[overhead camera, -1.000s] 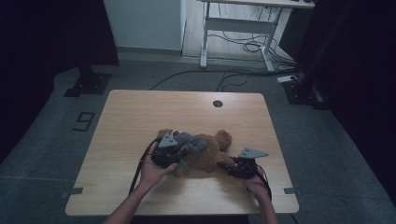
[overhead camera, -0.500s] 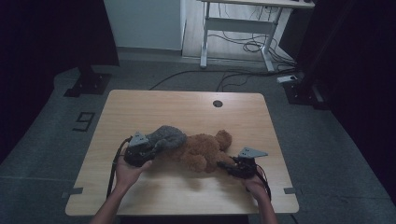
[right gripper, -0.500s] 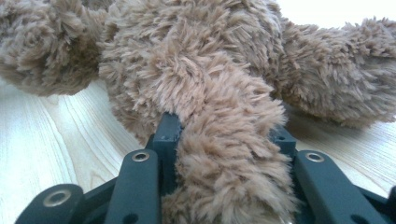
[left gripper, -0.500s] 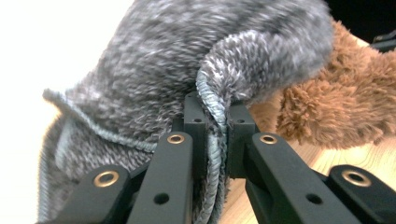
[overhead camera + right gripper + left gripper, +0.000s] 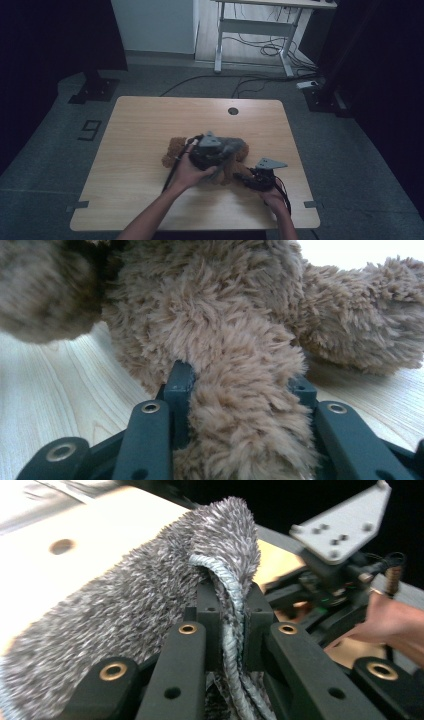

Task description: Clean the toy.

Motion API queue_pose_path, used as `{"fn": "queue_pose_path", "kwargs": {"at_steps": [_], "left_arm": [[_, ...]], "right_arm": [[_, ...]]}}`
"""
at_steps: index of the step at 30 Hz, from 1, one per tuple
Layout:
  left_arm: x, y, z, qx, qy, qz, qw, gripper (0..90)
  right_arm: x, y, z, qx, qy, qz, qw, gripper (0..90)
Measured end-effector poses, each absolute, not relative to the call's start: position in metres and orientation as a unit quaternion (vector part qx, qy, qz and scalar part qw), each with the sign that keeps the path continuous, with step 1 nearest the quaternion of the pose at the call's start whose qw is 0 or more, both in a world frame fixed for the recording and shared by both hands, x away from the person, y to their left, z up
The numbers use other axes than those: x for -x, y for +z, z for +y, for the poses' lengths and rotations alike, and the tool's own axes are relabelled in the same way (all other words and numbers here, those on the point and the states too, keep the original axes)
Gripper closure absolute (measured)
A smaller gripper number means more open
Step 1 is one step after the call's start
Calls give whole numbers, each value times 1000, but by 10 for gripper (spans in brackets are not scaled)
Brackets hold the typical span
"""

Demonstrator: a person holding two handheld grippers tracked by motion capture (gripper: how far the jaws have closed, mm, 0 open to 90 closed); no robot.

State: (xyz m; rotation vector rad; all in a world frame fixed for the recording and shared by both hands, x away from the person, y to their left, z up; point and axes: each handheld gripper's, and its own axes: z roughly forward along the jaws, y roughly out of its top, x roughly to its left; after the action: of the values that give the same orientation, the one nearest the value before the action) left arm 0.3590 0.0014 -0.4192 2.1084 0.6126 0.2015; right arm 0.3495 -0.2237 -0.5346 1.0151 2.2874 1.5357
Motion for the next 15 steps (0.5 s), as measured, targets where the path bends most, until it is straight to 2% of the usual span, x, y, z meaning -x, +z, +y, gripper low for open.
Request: {"fn": "queue_pose_path", "kwargs": {"at_steps": [3,5,8,15], "left_arm": [[-362,-442,-21,-877,66,241,411,814],[-365,-456,-19,-882,62,250,394,813],[-369,-465,1,-862,25,275,425,816],[-358,-455,51,-841,84,298,443,818]], "right_arm": [[-349,-534,-225,-345,519,775,103,587],[-349,-534,-225,-346,519,775,102,587],[-349,-535,-225,-341,518,778,101,587],[-349,-535,-225,-339,518,779,101,587]]}}
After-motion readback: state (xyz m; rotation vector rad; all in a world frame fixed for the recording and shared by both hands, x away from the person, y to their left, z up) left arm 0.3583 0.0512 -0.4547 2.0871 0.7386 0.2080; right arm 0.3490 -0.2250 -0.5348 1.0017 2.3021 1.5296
